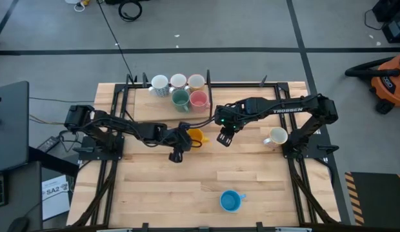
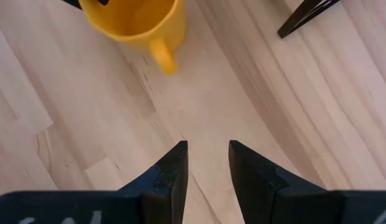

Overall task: Place coffee mugs
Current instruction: Put the yellow mug on the shelf

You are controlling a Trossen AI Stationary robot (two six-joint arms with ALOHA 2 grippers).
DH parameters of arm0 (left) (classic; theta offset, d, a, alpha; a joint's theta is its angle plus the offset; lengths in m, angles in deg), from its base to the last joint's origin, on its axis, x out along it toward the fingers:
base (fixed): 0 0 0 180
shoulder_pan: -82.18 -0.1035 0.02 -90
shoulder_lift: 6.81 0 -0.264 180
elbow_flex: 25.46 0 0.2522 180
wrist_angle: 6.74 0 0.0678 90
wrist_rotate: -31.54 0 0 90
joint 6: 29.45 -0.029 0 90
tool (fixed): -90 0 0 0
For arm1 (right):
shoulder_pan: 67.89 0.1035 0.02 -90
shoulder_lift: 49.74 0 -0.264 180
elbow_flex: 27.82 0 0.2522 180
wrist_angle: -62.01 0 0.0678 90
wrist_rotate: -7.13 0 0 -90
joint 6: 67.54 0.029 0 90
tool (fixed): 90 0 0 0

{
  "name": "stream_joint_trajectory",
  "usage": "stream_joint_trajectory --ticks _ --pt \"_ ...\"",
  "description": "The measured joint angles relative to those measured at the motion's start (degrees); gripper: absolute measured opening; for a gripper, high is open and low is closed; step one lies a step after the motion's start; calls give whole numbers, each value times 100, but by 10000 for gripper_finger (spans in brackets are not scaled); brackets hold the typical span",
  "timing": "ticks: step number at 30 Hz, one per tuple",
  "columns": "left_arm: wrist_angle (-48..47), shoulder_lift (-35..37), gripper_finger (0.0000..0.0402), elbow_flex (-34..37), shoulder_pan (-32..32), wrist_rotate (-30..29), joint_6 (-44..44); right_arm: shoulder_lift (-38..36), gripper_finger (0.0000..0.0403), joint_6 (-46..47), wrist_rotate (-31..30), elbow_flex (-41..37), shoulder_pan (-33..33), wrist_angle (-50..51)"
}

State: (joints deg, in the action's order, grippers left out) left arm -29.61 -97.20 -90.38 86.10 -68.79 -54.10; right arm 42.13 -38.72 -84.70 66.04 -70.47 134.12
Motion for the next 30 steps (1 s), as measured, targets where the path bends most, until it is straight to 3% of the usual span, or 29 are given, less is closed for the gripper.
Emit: stream_joint_trajectory --ticks 8,15,23,30 --pt "-350 15 34 -7 9 18 -185 0 122 -6 0 0 0 2" --pt "-703 142 27 -7 122 -24 -333 0 121 -38 0 0 0 2" --pt "-1687 1022 27 9 137 302 -609 1 121 -48 4 0 1 -94" --pt "-2687 1943 27 4 -83 336 -1607 0 122 -50 11 0 0 -202"
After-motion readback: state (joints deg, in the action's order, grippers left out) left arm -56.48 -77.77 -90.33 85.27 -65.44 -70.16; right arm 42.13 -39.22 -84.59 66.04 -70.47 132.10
